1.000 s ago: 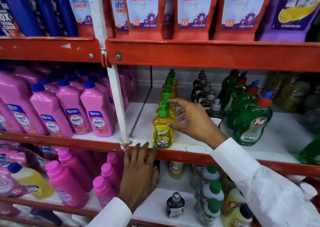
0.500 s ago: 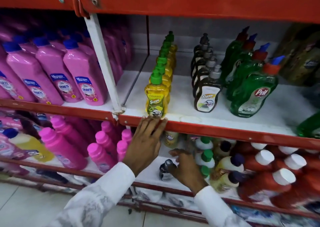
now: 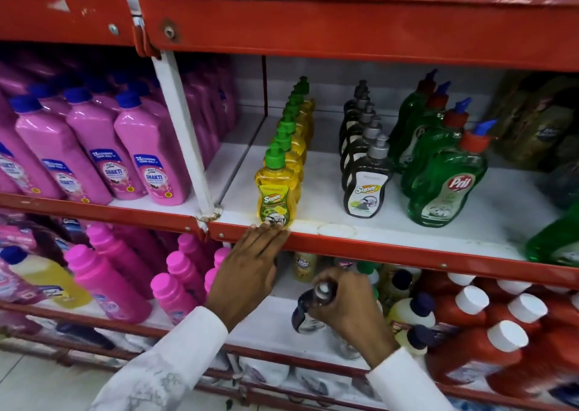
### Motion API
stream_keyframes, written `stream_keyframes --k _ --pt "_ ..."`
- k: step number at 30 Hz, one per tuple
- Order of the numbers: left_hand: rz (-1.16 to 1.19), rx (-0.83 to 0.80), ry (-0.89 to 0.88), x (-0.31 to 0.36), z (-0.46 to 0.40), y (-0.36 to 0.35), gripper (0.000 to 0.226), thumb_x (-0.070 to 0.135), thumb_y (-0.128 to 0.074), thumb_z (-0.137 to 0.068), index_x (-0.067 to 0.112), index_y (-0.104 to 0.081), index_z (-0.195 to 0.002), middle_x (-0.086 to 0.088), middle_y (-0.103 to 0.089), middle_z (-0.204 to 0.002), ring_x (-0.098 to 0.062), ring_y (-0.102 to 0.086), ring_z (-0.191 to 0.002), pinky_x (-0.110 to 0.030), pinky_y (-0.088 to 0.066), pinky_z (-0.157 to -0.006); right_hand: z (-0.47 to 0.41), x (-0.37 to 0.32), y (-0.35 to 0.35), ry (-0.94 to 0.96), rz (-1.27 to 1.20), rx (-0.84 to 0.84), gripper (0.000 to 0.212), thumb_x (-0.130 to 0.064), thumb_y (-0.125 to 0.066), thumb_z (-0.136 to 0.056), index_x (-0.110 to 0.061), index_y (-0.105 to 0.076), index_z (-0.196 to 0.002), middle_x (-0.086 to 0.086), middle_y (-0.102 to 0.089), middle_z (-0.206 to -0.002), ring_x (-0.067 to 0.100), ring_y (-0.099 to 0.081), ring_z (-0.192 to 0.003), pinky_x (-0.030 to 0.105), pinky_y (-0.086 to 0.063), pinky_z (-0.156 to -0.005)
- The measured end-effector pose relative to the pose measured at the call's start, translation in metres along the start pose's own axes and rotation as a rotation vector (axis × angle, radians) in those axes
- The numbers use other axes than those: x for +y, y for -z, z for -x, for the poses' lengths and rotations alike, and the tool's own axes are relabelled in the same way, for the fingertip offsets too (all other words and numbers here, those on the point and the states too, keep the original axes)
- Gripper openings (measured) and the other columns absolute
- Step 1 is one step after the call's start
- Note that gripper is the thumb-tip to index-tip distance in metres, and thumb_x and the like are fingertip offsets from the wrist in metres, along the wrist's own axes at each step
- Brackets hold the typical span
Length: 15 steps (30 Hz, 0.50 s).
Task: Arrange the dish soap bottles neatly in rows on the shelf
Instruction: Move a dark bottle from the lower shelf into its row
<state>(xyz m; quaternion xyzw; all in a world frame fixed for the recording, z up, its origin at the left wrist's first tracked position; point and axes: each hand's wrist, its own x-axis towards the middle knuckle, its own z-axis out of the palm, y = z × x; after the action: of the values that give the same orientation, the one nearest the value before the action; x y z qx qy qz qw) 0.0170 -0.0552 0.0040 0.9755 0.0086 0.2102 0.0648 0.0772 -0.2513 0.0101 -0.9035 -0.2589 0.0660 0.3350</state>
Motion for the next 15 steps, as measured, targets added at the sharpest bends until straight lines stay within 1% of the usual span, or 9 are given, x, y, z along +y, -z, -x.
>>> stream_keyframes --k 2,4,6,7,11,13,15 --pt "0.01 0.043 0.01 0.005 -0.002 0.0 0.057 0.01 -0.064 -0.082 0.011 -0.053 -0.138 -0.009 -0.062 -0.138 -0.026 -0.055 -0.129 -0.035 -0.024 -0.12 0.007 -0.018 0.046 0.011 -0.035 0.081 0.036 -0.021 -0.086 -0.058 -0.025 -0.075 -0.092 -0.011 -0.076 -0.083 0.003 -0.07 -0.073 0.021 -0.058 -0.072" --pt "0.019 0.092 0.028 0.011 -0.004 -0.001 0.05 0.017 -0.059 -0.083 0.01 -0.058 -0.132 -0.011 -0.066 -0.131 -0.028 -0.059 -0.123 -0.036 -0.029 -0.116 0.011 -0.036 0.087 0.031 -0.087 0.18 0.039 -0.019 -0.085 -0.058 -0.027 -0.075 -0.094 -0.011 -0.077 -0.082 -0.002 -0.07 -0.068 0.015 -0.058 -0.068" --pt "0.036 0.119 0.055 0.015 -0.006 0.0 0.047 0.022 -0.057 -0.084 0.009 -0.061 -0.129 -0.012 -0.068 -0.126 -0.03 -0.061 -0.119 -0.038 -0.036 -0.113 0.012 -0.051 0.122 0.066 -0.094 0.282 0.041 -0.018 -0.086 -0.059 -0.027 -0.075 -0.096 -0.013 -0.077 -0.083 -0.004 -0.07 -0.067 0.01 -0.056 -0.067" --pt "0.039 0.123 0.063 0.017 -0.007 0.0 0.046 0.023 -0.058 -0.084 0.009 -0.061 -0.128 -0.013 -0.069 -0.124 -0.031 -0.062 -0.117 -0.038 -0.038 -0.111 0.011 -0.058 0.136 0.082 -0.095 0.323 0.041 -0.018 -0.086 -0.059 -0.027 -0.075 -0.098 -0.013 -0.076 -0.084 -0.004 -0.07 -0.068 0.009 -0.056 -0.067" --pt "0.055 0.143 0.071 0.019 -0.007 0.0 0.046 0.02 -0.064 -0.08 0.01 -0.062 -0.126 -0.013 -0.07 -0.119 -0.033 -0.062 -0.113 -0.036 -0.038 -0.108 -0.009 -0.073 0.17 0.108 -0.088 0.433 0.043 -0.023 -0.086 -0.06 -0.025 -0.073 -0.101 -0.011 -0.077 -0.087 -0.002 -0.071 -0.071 0.019 -0.061 -0.068" --pt "0.053 0.148 0.077 0.02 -0.007 0.001 0.046 0.022 -0.06 -0.081 0.01 -0.061 -0.126 -0.012 -0.069 -0.119 -0.032 -0.062 -0.114 -0.035 -0.038 -0.107 -0.028 -0.072 0.172 0.103 -0.073 0.431 0.045 -0.022 -0.088 -0.059 -0.022 -0.074 -0.101 -0.007 -0.077 -0.089 0.002 -0.072 -0.073 0.024 -0.062 -0.072" --pt "0.054 0.149 0.087 0.021 -0.006 0.001 0.047 0.026 -0.055 -0.082 0.011 -0.061 -0.126 -0.011 -0.069 -0.119 -0.031 -0.06 -0.115 -0.035 -0.039 -0.107 -0.045 -0.068 0.168 0.072 -0.06 0.391 0.044 -0.021 -0.089 -0.057 -0.02 -0.075 -0.099 -0.004 -0.078 -0.09 0.005 -0.072 -0.073 0.026 -0.062 -0.074"
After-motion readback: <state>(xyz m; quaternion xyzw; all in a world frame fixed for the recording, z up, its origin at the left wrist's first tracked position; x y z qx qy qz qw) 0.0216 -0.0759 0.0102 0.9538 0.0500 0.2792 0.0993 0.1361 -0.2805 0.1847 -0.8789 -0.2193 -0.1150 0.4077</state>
